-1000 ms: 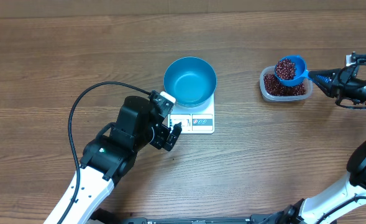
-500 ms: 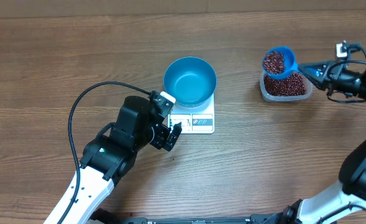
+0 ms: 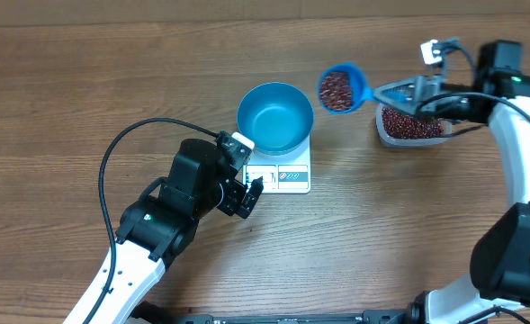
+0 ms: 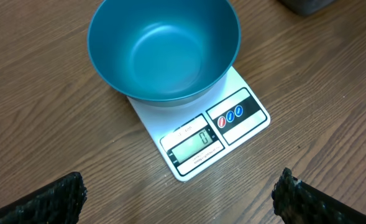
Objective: Scoop item into bowl and weigh 150g on scale
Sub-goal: 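Carry the filled scoop left over the teal bowl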
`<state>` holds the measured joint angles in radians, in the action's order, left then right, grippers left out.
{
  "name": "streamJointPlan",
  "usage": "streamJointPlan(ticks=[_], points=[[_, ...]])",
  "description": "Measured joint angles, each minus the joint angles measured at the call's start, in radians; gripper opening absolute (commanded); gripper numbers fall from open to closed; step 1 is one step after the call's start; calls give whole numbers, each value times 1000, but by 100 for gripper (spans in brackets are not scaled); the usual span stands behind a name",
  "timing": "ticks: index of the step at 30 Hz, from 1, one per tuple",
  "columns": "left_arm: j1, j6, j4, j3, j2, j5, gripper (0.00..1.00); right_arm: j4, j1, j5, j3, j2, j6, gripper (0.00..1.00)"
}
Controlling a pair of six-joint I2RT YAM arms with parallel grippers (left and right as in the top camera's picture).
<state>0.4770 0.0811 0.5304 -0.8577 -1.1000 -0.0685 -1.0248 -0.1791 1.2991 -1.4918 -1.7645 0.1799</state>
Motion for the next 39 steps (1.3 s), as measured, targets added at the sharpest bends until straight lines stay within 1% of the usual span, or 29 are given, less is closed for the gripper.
streamJointPlan(ticks=[8,10,17,24,33,39], points=[[0,0,-2,0,0,0,100,117,167,-76,0,0,-14,4],[0,0,-3,0,0,0,100,164,208,-136,1,0,-50,4],[0,0,-3,0,0,0,100,284,274,-289,1,0,-157,4],[0,0,-3,0,0,0,100,306,313,-411,1,0,-196,4],[0,0,-3,0,0,0,99,318,373,-583,1,0,-206,4],[0,0,-3,0,0,0,99,329,408,-637,1,0,-171,4]])
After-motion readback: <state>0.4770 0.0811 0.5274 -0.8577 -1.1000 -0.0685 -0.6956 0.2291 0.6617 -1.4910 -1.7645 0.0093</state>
